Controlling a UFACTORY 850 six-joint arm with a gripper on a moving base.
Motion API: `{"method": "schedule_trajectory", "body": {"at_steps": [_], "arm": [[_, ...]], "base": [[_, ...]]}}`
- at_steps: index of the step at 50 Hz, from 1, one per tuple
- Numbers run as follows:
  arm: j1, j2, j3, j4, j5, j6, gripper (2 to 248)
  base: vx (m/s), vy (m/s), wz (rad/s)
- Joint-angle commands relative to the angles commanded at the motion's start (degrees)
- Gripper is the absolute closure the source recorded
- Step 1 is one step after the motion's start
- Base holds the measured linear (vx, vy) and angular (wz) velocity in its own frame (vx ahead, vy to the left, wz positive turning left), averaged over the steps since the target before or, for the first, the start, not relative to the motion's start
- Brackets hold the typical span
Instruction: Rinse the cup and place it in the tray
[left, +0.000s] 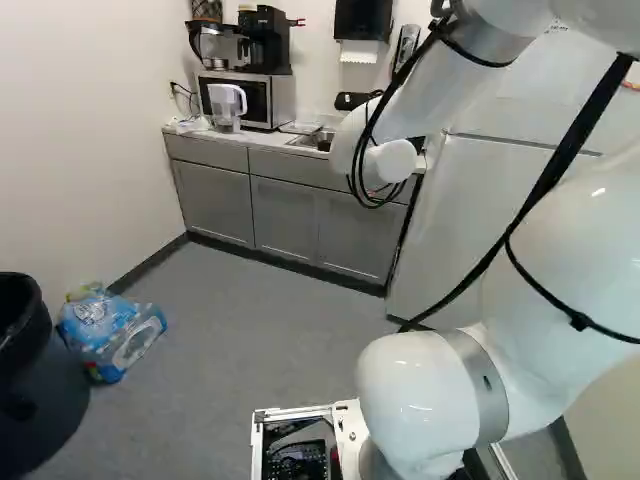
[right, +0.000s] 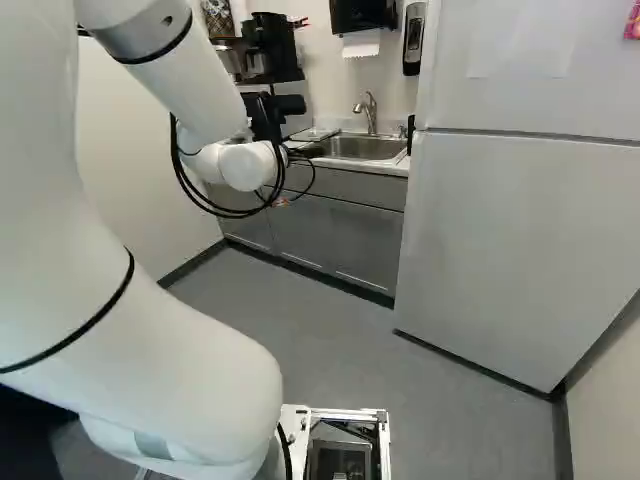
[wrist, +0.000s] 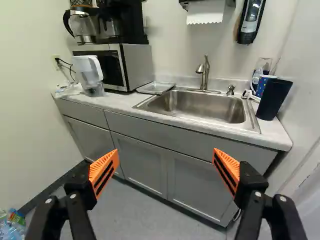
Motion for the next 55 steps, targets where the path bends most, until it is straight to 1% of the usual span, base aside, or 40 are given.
{"method": "schedule_trajectory", "body": {"at_steps": [37,55], "arm": [[0.0,2.3,-2.5,0.0,-5.5,0.0,3],[0.0,3.7,-3.4,0.0,-7.4,0.0,3]], "base": [[0.0,0.0,0.0],[0.0,0.0,0.0]]}}
